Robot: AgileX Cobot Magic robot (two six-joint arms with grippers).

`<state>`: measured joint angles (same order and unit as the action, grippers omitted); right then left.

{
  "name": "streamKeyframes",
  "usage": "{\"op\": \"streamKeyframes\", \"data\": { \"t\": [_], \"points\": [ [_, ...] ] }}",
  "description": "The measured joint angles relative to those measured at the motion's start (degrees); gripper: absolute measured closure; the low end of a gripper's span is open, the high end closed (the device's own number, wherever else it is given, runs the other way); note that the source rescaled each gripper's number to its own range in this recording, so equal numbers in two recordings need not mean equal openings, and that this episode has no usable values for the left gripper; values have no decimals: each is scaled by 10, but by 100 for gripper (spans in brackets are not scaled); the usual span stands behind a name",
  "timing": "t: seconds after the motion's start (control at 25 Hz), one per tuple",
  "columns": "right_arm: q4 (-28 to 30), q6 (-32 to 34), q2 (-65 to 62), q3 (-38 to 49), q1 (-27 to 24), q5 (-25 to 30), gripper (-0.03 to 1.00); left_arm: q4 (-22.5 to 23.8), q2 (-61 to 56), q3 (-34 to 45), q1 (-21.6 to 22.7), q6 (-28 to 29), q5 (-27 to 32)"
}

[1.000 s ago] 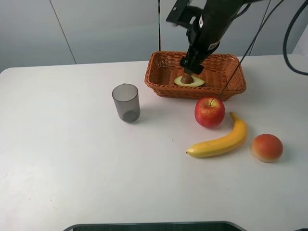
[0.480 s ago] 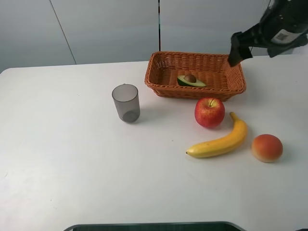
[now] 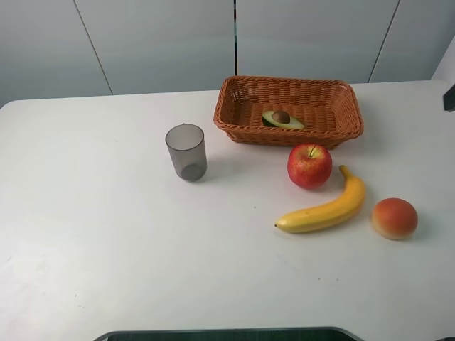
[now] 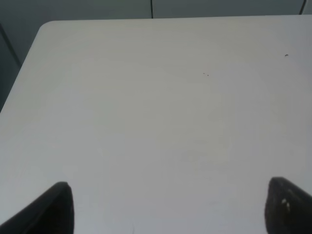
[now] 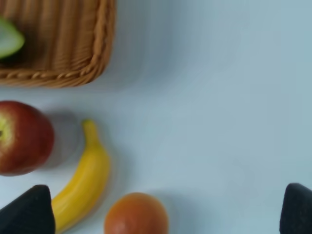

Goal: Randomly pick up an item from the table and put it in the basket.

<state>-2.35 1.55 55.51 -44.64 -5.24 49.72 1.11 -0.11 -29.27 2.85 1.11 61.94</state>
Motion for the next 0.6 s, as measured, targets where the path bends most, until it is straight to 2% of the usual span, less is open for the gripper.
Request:
{"op": "streamKeyframes", "data": {
  "t": [0.16,0.4,0.6],
  "points": [
    [17,0,-118,15,-12,29,-3,0,0,0,0,0,0],
    [35,0,-277,20,-12,124,-3,0,0,0,0,0,0],
    [48,-3,-387,21,-12,171,-3,0,0,0,0,0,0]
  ]
}}
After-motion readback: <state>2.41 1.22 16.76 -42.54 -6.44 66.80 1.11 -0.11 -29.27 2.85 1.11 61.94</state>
